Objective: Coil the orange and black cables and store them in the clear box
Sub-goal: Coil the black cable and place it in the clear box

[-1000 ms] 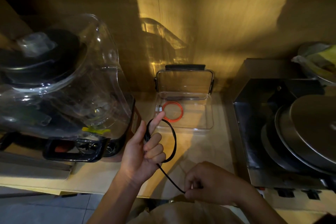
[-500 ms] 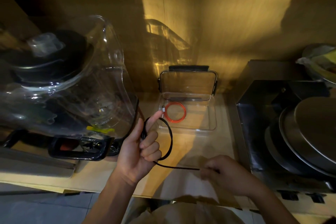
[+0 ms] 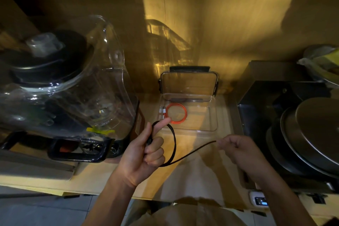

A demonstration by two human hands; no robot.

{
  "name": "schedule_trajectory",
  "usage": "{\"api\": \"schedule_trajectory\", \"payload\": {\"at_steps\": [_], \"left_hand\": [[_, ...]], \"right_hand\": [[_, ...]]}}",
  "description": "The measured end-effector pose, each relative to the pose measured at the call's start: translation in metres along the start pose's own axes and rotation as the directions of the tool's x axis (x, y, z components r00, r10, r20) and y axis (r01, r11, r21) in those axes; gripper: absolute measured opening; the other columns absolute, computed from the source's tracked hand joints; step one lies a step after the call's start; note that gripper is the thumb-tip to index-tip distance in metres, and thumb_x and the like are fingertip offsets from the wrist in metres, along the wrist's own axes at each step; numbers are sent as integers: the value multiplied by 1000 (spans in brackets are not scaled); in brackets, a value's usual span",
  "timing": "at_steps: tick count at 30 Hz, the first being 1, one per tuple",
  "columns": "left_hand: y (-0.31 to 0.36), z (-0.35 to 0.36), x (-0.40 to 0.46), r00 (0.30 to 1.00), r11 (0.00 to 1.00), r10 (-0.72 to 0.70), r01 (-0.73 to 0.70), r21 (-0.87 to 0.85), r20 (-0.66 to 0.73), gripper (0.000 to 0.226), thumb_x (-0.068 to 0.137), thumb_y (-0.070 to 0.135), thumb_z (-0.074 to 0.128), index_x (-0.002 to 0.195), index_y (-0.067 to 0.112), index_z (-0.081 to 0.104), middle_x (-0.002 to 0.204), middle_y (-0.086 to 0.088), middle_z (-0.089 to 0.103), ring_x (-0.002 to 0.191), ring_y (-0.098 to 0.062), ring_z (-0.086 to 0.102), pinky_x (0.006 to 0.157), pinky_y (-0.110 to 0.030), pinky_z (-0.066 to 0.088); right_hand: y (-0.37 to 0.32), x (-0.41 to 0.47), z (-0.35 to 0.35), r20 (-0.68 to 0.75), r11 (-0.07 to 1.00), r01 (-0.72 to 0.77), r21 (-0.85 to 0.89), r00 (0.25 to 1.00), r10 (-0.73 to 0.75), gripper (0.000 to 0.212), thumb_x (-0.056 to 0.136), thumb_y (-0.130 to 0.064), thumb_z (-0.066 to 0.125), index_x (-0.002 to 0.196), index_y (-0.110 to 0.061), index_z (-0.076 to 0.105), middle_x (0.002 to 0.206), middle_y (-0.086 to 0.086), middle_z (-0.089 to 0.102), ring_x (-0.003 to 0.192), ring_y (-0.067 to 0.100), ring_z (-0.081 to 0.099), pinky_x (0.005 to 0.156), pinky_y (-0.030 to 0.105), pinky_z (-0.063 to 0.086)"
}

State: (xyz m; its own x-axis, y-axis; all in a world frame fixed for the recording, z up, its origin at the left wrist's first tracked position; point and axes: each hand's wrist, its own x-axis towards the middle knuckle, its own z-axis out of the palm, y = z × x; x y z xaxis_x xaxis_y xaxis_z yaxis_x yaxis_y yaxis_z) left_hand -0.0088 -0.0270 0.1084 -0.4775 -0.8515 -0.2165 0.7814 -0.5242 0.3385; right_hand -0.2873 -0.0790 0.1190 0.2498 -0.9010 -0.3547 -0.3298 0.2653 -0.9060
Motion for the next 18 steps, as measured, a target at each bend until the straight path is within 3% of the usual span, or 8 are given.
{"api": "schedule_trajectory", "payload": {"at_steps": [4,8,12,18], "left_hand": [[2,-1,-2,1000,1000,-1,1,6,-22,50,104,40,40,148,16,39,54,5,27,43,-7,24,45,-23,21],[3,-2,-4,999,999,-9,10,49,-36,50,104,39,40,147,15,41,54,5,27,43,-6,23,44,-23,22],[4,-3,-6,999,996,-42,44,79,-20,50,104,39,41,147,13,40,55,5,28,44,-7,23,45,-23,22],[-3,1,-6,995,979,-97,96,181,-6,56,100,41,49,148,14,39,56,5,26,43,-5,21,44,-22,23]], "right_hand": [[1,8,1,81,915,-189,357,982,171,26,80,-33,63,73,-8,67,43,-3,36,37,7,29,37,18,26],[4,16,-1,263,751,-307,584,947,183,23,79,-29,70,76,-7,68,45,-2,38,35,7,31,36,19,24],[4,21,2,409,563,-424,709,898,161,47,49,-29,96,82,-6,73,46,-5,40,33,5,33,33,18,25],[-1,25,6,513,359,-513,779,852,104,56,48,-14,96,98,0,74,49,-6,47,34,4,38,34,17,27]]}}
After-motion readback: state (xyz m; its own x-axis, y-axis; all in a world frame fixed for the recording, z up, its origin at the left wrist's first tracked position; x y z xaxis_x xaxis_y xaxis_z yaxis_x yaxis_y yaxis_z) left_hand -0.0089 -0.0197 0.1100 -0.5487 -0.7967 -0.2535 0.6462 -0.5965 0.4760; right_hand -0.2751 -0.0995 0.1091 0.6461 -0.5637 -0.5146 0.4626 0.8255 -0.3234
